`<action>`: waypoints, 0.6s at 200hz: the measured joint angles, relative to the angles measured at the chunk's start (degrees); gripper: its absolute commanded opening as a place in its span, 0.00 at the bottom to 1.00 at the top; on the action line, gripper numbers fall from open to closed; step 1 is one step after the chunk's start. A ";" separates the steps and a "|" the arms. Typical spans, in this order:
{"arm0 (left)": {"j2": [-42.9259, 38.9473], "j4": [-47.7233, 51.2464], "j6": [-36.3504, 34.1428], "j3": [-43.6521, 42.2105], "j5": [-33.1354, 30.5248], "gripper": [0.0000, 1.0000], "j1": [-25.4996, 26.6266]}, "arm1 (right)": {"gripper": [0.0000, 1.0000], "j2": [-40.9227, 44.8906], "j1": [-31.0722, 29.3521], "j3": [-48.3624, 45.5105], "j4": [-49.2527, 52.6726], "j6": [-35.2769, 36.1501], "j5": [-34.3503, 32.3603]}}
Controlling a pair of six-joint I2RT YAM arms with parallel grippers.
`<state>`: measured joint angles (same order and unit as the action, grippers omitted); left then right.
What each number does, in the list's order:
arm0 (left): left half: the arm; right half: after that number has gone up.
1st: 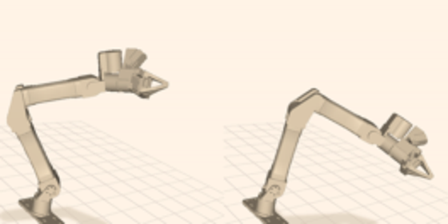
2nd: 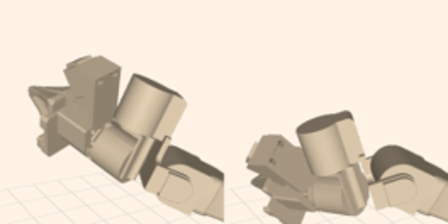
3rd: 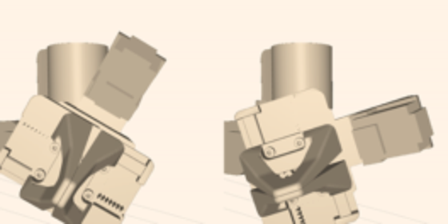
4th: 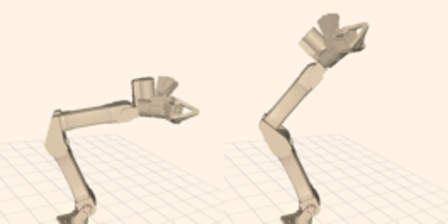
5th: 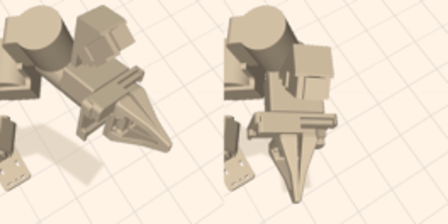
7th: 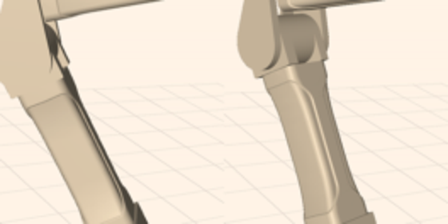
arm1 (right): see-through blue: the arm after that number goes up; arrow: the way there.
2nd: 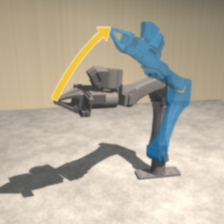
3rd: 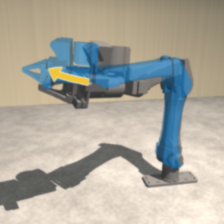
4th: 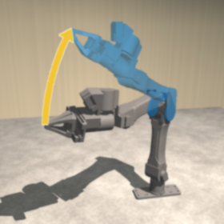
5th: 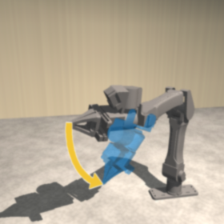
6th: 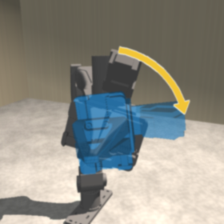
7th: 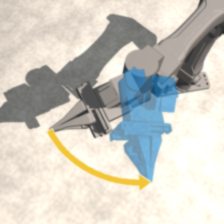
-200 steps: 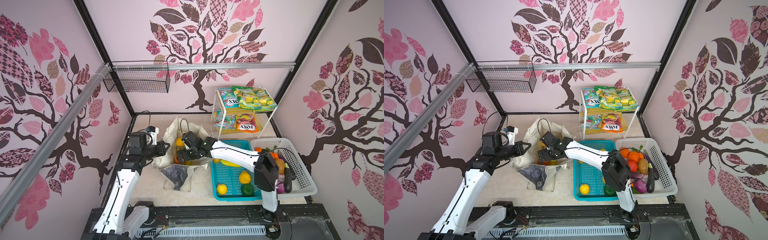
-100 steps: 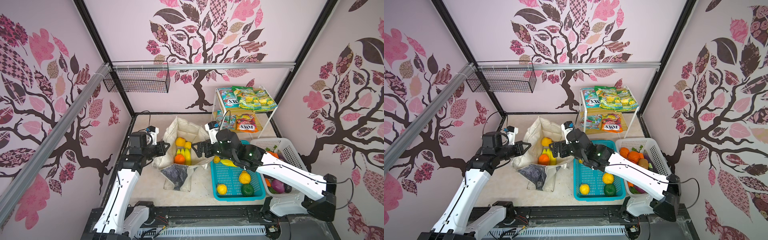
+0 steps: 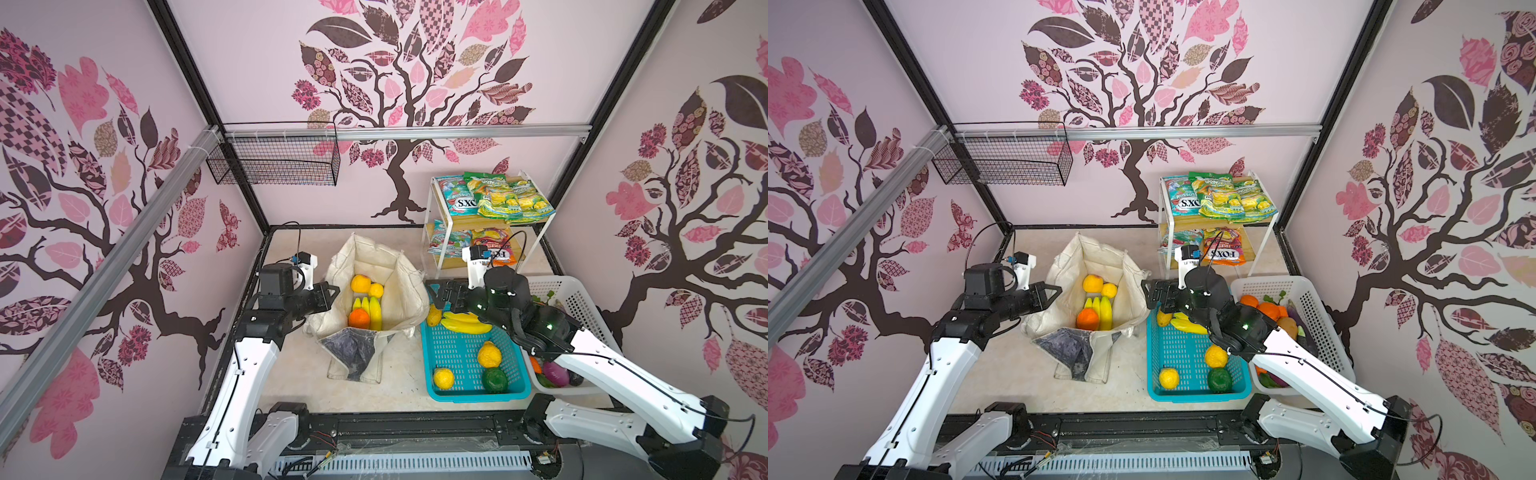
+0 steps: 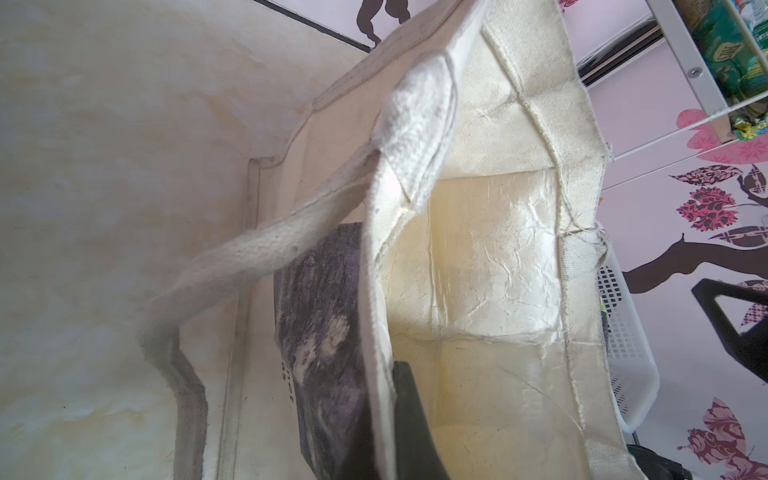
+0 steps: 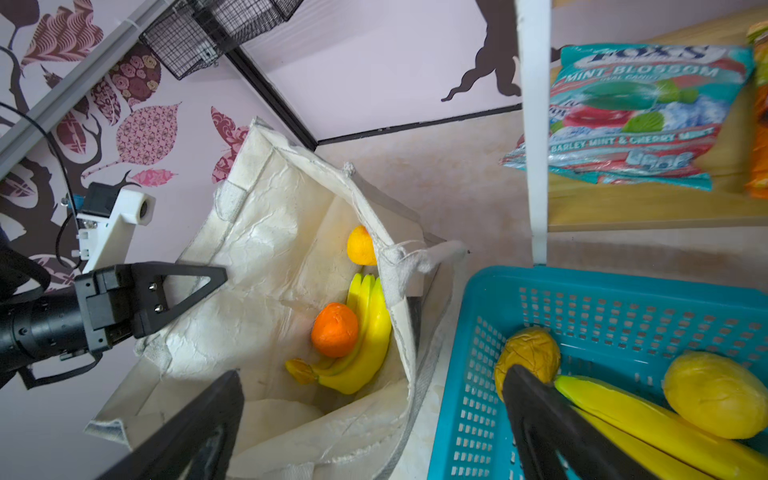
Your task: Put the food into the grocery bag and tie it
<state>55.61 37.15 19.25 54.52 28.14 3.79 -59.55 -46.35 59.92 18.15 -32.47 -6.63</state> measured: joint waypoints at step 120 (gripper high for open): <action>-0.61 0.22 0.00 0.00 -1.11 0.00 0.00 | 0.61 -17.14 1.81 -0.04 -2.47 -5.88 9.11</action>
<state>55.00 37.36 19.25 54.52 27.03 3.79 -76.69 -44.53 59.88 15.68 -38.35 2.48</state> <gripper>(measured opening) 0.047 0.657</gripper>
